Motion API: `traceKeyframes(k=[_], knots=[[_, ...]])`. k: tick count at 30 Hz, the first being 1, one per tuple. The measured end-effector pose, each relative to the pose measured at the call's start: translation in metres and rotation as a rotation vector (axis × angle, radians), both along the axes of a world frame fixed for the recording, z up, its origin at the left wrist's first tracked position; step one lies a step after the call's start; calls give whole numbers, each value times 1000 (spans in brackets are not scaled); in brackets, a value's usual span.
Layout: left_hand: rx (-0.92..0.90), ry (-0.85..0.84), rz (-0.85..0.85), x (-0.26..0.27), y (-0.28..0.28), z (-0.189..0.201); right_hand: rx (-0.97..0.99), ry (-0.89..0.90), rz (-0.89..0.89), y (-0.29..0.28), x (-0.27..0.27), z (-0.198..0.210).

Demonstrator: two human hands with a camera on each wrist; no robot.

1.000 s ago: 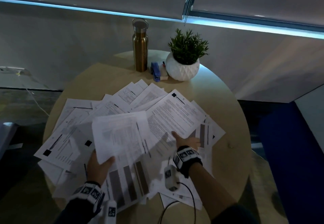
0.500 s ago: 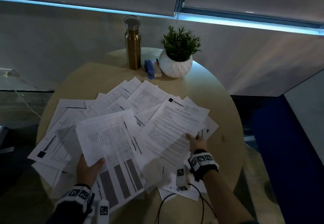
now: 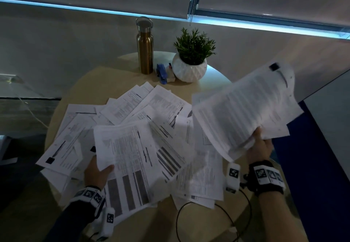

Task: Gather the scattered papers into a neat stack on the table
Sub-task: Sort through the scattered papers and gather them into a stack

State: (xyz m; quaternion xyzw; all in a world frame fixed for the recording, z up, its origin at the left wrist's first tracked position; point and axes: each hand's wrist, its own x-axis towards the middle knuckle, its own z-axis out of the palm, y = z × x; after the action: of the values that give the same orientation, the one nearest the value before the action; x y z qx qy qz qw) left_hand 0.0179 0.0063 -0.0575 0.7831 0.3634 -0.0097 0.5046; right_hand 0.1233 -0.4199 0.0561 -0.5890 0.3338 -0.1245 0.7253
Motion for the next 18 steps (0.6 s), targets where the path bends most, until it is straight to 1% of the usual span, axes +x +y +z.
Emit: traceKeyframes(k=[1, 2, 3, 7, 9, 10, 12, 14, 16, 17, 18], knots=[[-10, -28, -6, 1, -1, 3, -7, -29, 36, 1, 3, 5], [-22, -54, -11, 3, -3, 7, -26, -31, 62, 3, 5, 8], [-27, -73, -21, 6, -4, 12, -66, -16, 129, 5, 5, 12], [-99, -198, -100, 24, -11, 31, -269, 97, 378, 32, 21, -6], [-84, -258, -218, 32, -15, 38, -400, 135, 490, 57, 26, -12], [-62, -269, -284, 35, -19, 42, -438, 129, 507, 70, 27, -17], [-21, -247, -376, 42, -29, 51, -529, 118, 565, 91, 28, -26], [-217, -220, -311, 47, -42, 65, -596, 122, 681, 109, 26, -34], [-491, -184, -208, 48, -50, 75, -590, 148, 748, 122, 23, -41], [-579, -179, -193, 49, -51, 78, -559, 160, 766, 129, 21, -41], [-619, -177, -212, 49, -53, 79, -516, 139, 778, 133, 19, -44]])
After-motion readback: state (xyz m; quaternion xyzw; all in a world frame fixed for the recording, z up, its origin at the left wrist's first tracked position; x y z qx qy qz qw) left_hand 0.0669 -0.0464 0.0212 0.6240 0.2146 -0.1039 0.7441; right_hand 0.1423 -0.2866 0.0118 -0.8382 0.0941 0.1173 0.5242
